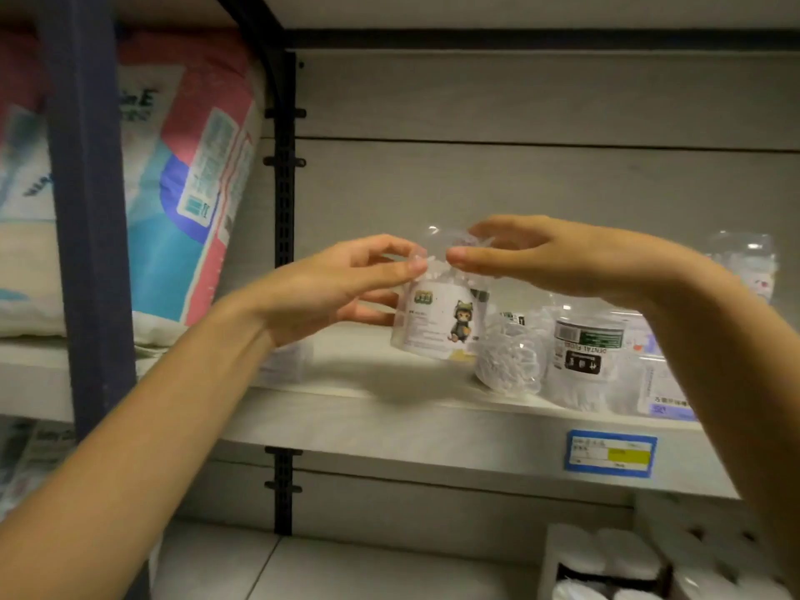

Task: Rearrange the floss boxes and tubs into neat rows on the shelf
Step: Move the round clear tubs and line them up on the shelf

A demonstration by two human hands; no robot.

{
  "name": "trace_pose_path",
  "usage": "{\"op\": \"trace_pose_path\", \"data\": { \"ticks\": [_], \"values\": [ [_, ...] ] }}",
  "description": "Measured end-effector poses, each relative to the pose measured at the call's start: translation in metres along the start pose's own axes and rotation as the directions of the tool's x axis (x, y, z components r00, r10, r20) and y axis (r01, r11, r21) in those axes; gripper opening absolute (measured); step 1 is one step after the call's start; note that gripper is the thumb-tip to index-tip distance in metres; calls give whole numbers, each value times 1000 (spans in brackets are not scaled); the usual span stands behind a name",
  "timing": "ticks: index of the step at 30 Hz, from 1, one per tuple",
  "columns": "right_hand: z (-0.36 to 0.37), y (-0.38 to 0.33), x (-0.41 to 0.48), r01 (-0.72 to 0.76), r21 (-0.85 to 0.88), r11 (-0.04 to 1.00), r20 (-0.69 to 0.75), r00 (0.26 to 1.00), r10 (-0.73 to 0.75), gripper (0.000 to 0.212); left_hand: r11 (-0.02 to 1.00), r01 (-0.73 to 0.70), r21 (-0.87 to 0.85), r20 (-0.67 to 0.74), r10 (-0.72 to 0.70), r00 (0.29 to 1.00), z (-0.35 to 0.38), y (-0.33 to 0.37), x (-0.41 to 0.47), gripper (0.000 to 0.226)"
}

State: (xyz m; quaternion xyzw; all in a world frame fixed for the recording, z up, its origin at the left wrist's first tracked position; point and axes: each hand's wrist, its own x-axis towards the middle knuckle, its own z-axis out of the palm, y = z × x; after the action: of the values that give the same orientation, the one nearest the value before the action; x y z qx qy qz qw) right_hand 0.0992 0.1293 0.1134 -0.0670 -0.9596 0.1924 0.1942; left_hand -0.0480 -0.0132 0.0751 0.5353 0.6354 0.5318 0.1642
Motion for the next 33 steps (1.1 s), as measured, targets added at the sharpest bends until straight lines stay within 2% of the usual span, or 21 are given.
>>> {"op": "trace_pose_path", "data": {
  "ticks": [4, 7, 11, 14, 18, 21, 28, 33],
  "values": [
    [-1, 3, -17, 0, 27, 1000, 34, 999, 0, 62, 999, -31, 8, 78, 30, 996, 14, 5, -11, 50],
    [-3, 11, -25, 8, 39, 999, -58, 998, -5, 69, 998, -60, -10, 64, 61, 996, 23, 6, -8, 49],
    [-13, 28, -52, 48, 115, 992, -219, 976, -22, 53, 993, -96, -75, 33, 98, 995, 40, 9, -1, 49],
    [-26, 51, -80, 86, 150, 985, -374, 927, -24, 37, 987, -124, -101, 11, 126, 992, 61, 14, 6, 45],
    [-38, 91, -118, 171, 111, 979, -574, 816, -77, 16, 982, -157, -102, -15, 156, 988, 100, 24, 17, 47],
    [-49, 121, -136, 195, 118, 974, -586, 805, -90, 15, 978, -179, -103, -19, 178, 984, 131, 31, 26, 53],
    [-95, 186, -179, 202, 104, 974, -529, 841, -118, 18, 979, -176, -98, -87, 168, 982, 211, 57, 50, 44],
    [-122, 220, -197, 203, 129, 971, -546, 831, -101, 18, 979, -194, -63, -38, 191, 981, 250, 72, 69, 47]
  ]
}}
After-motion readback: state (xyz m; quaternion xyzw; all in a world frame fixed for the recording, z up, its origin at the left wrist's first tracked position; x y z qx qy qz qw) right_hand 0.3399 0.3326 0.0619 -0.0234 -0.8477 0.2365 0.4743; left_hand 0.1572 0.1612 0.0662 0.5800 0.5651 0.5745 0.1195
